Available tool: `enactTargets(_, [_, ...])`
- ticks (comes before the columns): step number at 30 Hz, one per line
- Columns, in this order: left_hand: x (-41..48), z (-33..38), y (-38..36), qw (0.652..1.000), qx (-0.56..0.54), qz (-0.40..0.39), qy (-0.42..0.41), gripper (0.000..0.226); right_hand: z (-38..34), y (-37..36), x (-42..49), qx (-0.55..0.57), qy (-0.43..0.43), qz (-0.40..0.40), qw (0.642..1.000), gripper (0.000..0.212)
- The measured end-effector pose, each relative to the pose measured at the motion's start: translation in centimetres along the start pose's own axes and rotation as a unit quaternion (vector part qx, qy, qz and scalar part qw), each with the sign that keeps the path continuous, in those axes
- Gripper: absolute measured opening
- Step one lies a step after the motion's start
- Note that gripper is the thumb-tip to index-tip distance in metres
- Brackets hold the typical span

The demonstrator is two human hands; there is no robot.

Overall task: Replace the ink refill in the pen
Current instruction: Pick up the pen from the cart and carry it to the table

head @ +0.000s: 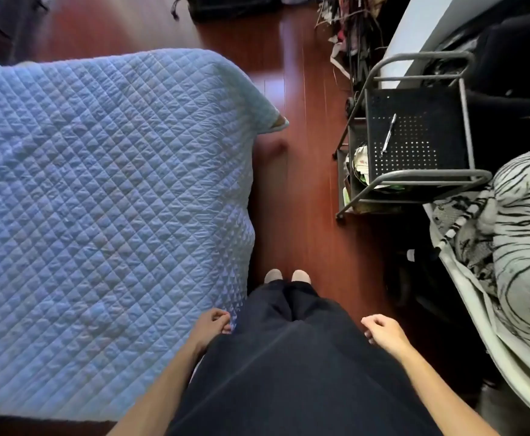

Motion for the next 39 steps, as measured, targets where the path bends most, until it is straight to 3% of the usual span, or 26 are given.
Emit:
enactTargets(8, [0.6, -0.3, 3.0, 0.997, 0.043, 0.025, 0.054, 0.014, -13.4, 2.9, 3.9, 0.012, 0.099, 0.028, 0.995, 0.014])
enactTargets(14, [4.3, 3.2, 5.4, 0.994, 0.103, 0.005, 0.044, 0.025, -19.5, 4.3, 5.7, 0.014, 0.097, 0.049, 0.994, 0.015])
enactTargets(21, [10.0, 15.9, 7.5, 0.986, 0.159, -0.035, -0.024, 0.029, -18.2, 5.6, 6.2, 0.012, 0.028, 0.075, 0.997, 0.016])
enactTargets(26, [13.2, 27.4, 7.1, 0.994, 0.073, -0.048, -0.061, 0.018, -16.8, 5.8, 5.5, 0.036, -0.030, 0.066, 0.997, 0.017])
enactTargets(30, [14.5, 35.5, 6.6, 0.990, 0.072, -0.049, -0.110, 0.012, -17.6, 6.5, 6.2, 0.061, -0.065, 0.056, 0.994, 0.018])
enactTargets(39, [16.5, 42.7, 7.4, 0.979, 0.182, -0.035, -0.080, 0.027, -29.8, 13.1, 14.2, 0.073, -0.027, 0.054, 0.995, 0.018])
Point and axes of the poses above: each hand's wrist, its own x-axis towards the middle knuckle, its own y-axis out of the back of the hand, z = x × y, the point moved 9 cm from there along x, towards the middle knuckle, and after that the axes turned 1 degree about z, right-handed, at the moved point
